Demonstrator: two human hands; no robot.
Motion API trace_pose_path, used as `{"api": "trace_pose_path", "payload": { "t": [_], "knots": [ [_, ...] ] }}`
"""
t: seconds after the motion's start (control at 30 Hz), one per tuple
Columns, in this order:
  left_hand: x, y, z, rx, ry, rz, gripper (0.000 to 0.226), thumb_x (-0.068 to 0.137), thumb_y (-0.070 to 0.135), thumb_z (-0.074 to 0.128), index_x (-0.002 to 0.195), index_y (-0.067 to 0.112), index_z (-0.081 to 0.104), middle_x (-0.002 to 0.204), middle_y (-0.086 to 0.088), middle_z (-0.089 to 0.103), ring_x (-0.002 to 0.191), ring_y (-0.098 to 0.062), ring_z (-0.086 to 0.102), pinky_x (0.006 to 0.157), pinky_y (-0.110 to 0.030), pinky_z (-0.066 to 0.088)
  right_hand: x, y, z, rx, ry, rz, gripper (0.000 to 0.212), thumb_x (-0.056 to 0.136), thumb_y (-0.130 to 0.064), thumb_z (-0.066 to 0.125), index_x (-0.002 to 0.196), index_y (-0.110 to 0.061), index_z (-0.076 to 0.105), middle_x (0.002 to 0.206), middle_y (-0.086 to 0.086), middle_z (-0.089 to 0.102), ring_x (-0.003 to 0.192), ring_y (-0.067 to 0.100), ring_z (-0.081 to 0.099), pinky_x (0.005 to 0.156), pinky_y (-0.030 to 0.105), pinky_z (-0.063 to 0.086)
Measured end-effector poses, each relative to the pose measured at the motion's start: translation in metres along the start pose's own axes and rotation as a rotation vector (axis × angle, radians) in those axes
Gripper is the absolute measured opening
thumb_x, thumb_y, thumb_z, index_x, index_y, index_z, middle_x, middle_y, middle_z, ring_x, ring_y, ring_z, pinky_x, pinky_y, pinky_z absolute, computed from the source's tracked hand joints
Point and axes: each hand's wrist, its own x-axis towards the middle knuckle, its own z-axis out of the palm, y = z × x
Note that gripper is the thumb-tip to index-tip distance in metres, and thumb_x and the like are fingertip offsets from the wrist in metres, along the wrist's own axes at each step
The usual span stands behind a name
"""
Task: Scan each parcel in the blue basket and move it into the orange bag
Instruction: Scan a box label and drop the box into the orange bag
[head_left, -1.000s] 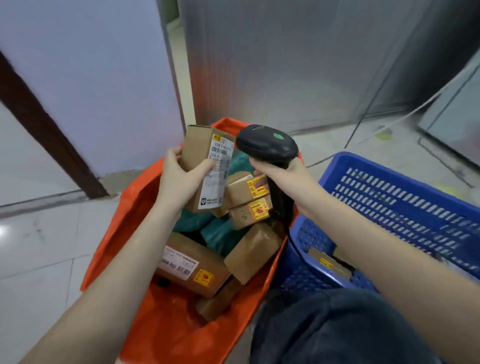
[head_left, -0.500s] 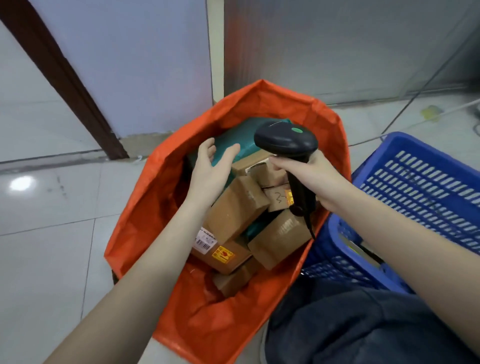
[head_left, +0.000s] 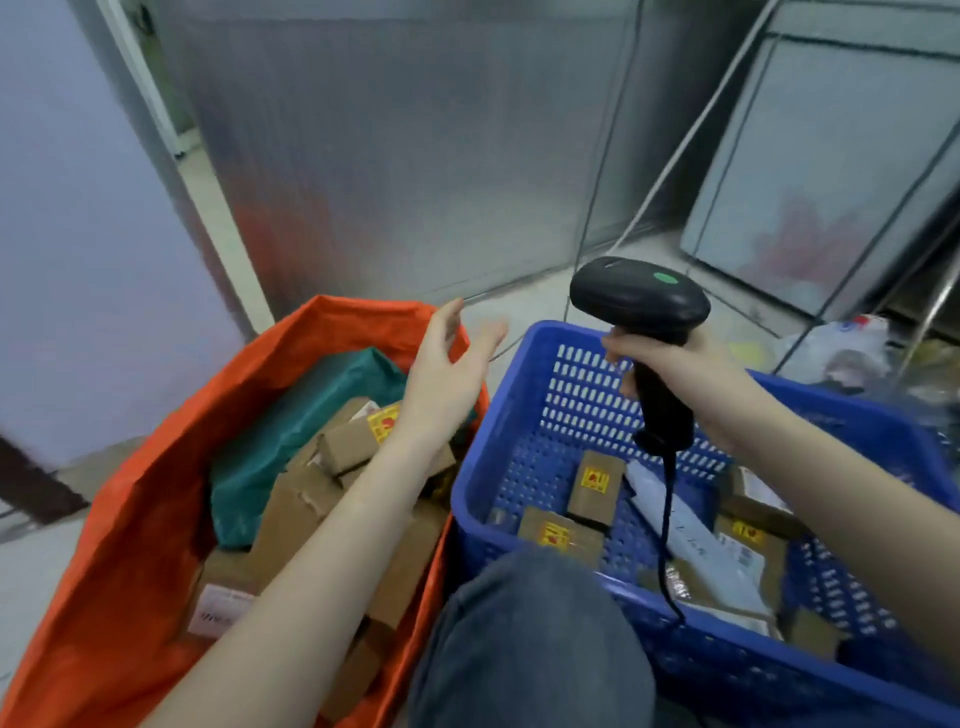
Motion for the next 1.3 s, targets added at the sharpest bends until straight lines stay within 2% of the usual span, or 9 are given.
{"api": "trace_pose_path", "payload": {
  "t": [0.1,0.2,0.3,0.5,0.6,0.73,0.93,1.13,1.3],
  "knots": [
    [-0.004,0.012,0.06,0.027,-0.138,0.031,0.058,0.092,0.036,0.059,0.144,0.021,0.038,0.15,0.002,0.039,0.134,-0.009,0.038,0.11,-0.025,0.03,-0.014,0.015,-0.058,-0.01,0.104,-0.004,0.007,0.086,-0.013,0.066,0.083,-0.008,0.063,0.07,0.003,0.063,0.051,0.015,0.058,0.065,0.032,0.05],
    [-0.011,0.018,0.117,0.037,-0.265,0.043,0.06,0.092,0.04,0.058,0.145,0.024,0.035,0.146,0.01,0.039,0.121,0.002,0.045,0.093,-0.01,0.034,-0.029,0.038,-0.112,-0.014,0.201,0.013,0.01,0.085,-0.01,0.067,0.077,-0.011,0.062,0.07,0.005,0.062,0.052,0.018,0.057,0.064,0.034,0.05],
    [-0.017,0.013,0.168,0.068,-0.37,0.031,0.063,0.089,0.046,0.059,0.145,0.029,0.034,0.151,0.009,0.036,0.136,-0.008,0.035,0.105,-0.025,0.031,-0.043,0.067,-0.156,0.014,0.291,0.073,0.009,0.085,-0.01,0.068,0.078,-0.012,0.063,0.07,0.006,0.063,0.052,0.018,0.056,0.062,0.032,0.048],
    [-0.026,-0.023,0.251,0.119,-0.54,-0.078,0.064,0.093,0.042,0.057,0.149,0.025,0.029,0.154,0.008,0.03,0.14,-0.009,0.029,0.1,-0.023,0.027,-0.05,0.146,-0.209,0.038,0.429,0.234,0.005,0.085,-0.013,0.069,0.085,-0.012,0.064,0.062,0.01,0.061,0.049,0.011,0.058,0.06,0.028,0.047],
    [-0.024,-0.055,0.285,0.158,-0.571,-0.136,0.065,0.093,0.041,0.057,0.149,0.022,0.029,0.154,0.006,0.03,0.14,-0.011,0.03,0.102,-0.024,0.028,-0.044,0.191,-0.222,0.075,0.48,0.297,0.012,0.085,-0.016,0.07,0.095,-0.012,0.065,0.063,0.007,0.063,0.05,0.009,0.06,0.056,0.024,0.049],
    [-0.013,-0.104,0.323,0.228,-0.609,-0.232,0.066,0.092,0.044,0.057,0.148,0.024,0.028,0.154,0.005,0.031,0.14,-0.012,0.031,0.106,-0.029,0.03,-0.029,0.243,-0.231,0.122,0.518,0.37,0.013,0.082,-0.025,0.071,0.085,-0.013,0.067,0.058,0.008,0.065,0.062,0.024,0.063,0.069,0.038,0.049],
    [0.009,-0.179,0.373,0.267,-0.622,-0.365,0.067,0.093,0.041,0.056,0.15,0.018,0.027,0.154,0.001,0.032,0.14,-0.016,0.032,0.104,-0.027,0.029,0.007,0.307,-0.234,0.216,0.529,0.474,0.011,0.087,-0.017,0.066,0.089,-0.006,0.064,0.059,0.009,0.06,0.053,0.016,0.057,0.054,0.022,0.047],
    [0.033,-0.246,0.418,0.282,-0.623,-0.438,0.068,0.093,0.042,0.056,0.149,0.015,0.028,0.152,-0.003,0.036,0.137,-0.018,0.036,0.096,-0.024,0.029,0.042,0.367,-0.228,0.36,0.502,0.57,0.01,0.088,-0.02,0.065,0.087,-0.01,0.065,0.071,0.003,0.064,0.057,0.013,0.059,0.059,0.026,0.05],
    [0.041,-0.29,0.45,0.318,-0.659,-0.487,0.071,0.093,0.046,0.054,0.15,0.013,0.026,0.153,-0.005,0.034,0.138,-0.02,0.036,0.091,-0.025,0.033,0.058,0.399,-0.222,0.299,0.484,0.621,0.013,0.088,-0.024,0.065,0.093,-0.012,0.065,0.072,0.002,0.064,0.06,0.01,0.06,0.061,0.027,0.047]
  ]
}}
